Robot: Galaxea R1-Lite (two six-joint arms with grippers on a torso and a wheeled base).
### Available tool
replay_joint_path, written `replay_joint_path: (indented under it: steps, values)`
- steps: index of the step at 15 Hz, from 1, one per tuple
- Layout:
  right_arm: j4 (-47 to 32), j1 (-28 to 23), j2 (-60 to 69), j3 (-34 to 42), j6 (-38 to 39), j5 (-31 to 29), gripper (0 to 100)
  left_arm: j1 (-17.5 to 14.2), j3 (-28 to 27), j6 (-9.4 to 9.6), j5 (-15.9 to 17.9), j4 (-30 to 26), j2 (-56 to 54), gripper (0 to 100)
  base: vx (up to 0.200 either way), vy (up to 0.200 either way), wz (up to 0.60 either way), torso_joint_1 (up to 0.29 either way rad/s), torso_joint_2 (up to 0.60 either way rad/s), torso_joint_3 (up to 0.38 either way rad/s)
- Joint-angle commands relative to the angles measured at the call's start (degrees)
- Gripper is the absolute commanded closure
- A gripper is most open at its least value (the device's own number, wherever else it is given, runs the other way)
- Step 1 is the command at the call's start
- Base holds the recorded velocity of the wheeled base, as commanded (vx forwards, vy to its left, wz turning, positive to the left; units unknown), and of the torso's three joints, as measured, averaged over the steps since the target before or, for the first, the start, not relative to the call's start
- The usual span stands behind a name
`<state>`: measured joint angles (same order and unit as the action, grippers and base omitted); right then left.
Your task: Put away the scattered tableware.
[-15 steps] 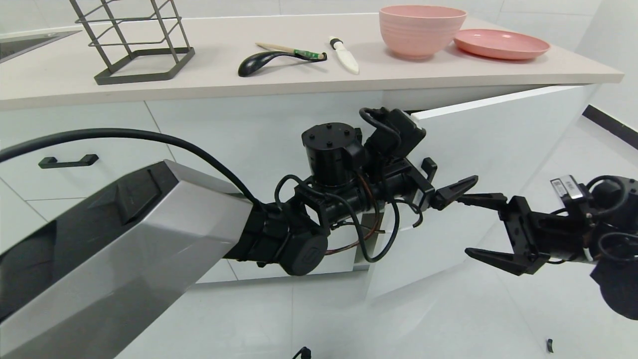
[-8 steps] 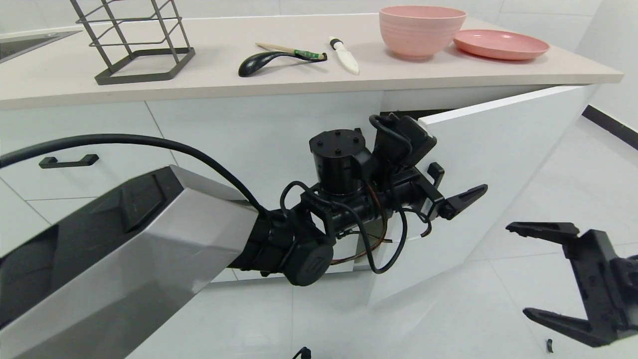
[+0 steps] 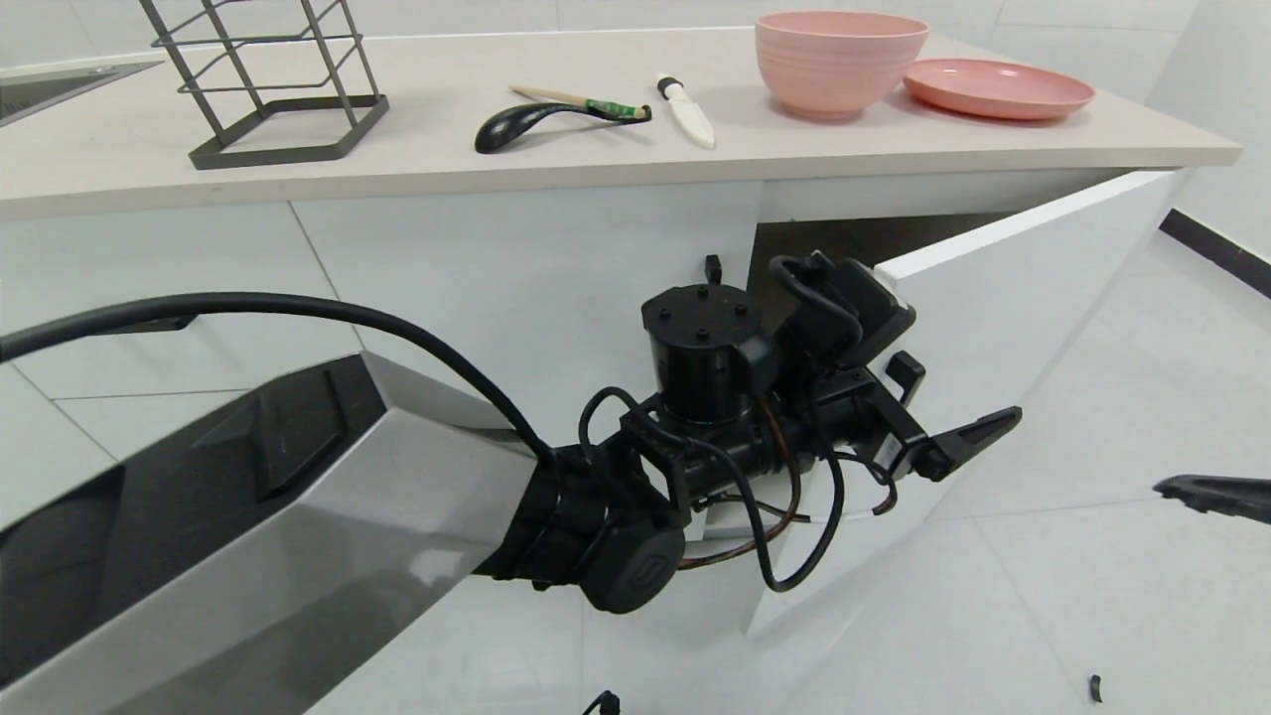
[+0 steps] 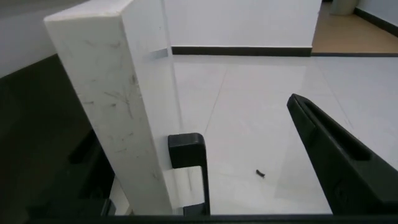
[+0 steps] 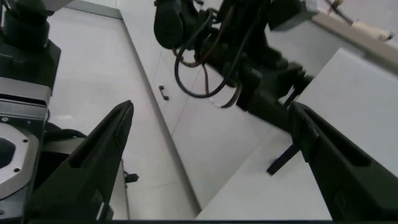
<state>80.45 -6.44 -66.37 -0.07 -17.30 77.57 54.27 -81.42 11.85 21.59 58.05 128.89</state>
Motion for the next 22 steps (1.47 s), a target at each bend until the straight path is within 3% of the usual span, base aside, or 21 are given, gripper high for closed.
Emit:
replay_joint_path:
  steps: [1, 7, 14, 22]
  values:
    - [-0.5, -0.2, 9.0, 0.1, 0.0, -0.5, 0, 1.2, 0.0, 0.02, 0.0, 0.1, 0.0, 0, 0.0, 0.0, 0.0, 0.0, 0.0, 0.0]
    - [-1.7, -1.7, 16.8, 0.1, 0.2, -2.5, 0, 5.2, 0.0, -2.09, -1.8, 2.0, 0.0, 0, 0.0, 0.0, 0.0, 0.0, 0.0, 0.0]
    - [-1.8, -2.9, 22.2, 0.1, 0.1, -2.7, 0, 6.8, 0.0, -3.59, -1.9, 2.2, 0.2, 0, 0.0, 0.0, 0.0, 0.0, 0.0, 0.0]
    - [-1.6, -2.6, 25.2, 0.1, 0.0, -2.8, 0, 9.6, -0.5, -3.68, -1.8, 3.5, 2.2, 0, 0.0, 0.0, 0.0, 0.0, 0.0, 0.0]
